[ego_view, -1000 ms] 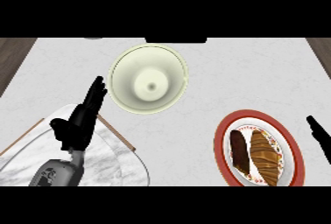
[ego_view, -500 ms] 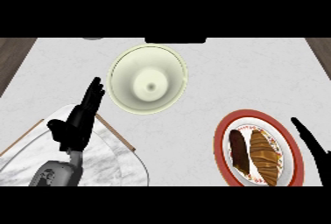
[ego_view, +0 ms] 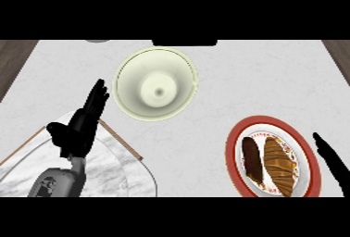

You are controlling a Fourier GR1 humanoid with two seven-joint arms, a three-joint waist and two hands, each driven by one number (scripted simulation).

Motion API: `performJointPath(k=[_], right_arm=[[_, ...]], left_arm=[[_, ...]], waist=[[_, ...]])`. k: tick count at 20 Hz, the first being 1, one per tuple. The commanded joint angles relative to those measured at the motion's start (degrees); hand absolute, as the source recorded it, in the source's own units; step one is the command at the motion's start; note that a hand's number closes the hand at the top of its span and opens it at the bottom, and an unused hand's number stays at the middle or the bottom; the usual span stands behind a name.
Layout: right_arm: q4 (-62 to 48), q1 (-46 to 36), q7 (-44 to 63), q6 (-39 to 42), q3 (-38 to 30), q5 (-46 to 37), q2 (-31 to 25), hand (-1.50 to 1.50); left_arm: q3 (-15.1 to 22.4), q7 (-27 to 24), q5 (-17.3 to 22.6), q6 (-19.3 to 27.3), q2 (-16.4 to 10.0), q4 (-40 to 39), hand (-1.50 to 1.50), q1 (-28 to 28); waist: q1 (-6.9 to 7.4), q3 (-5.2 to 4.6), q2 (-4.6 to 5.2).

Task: Pick the croissant from the plate and place it in the bowl

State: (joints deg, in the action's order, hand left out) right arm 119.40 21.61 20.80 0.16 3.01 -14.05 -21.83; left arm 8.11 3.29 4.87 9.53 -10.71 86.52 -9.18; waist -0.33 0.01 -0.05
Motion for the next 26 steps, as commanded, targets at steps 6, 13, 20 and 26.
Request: performJointPath(k=[6,13,20,26], right_arm=[[-1.2,-0.4,-1.5,0.2,1.3,-1.6,7.7,-1.50],[-11.2,1.7,-13.2,2.4,-2.3,0.1,9.8,-1.50],[-20.0,-6.6,-13.2,3.1,-7.2,0.9,10.6,-1.50],[-21.6,-2.3,-14.9,-1.7,-3.4,-10.5,11.1,-1.50]], left_arm=[[1.3,4.7,-3.8,1.1,3.2,4.4,0.00,0.1],[-1.0,3.6,-3.5,-1.7,2.0,6.3,0.00,3.2],[-2.2,-0.9,-5.7,-2.4,5.3,-2.4,0.00,-0.4],[-3.1,1.8,-5.3,-3.4,4.3,2.4,0.00,1.0]], waist=[[0.14,0.00,-0.02],[0.29,0.03,-0.06],[0.15,0.00,0.08],[0.14,-0.01,0.00]])
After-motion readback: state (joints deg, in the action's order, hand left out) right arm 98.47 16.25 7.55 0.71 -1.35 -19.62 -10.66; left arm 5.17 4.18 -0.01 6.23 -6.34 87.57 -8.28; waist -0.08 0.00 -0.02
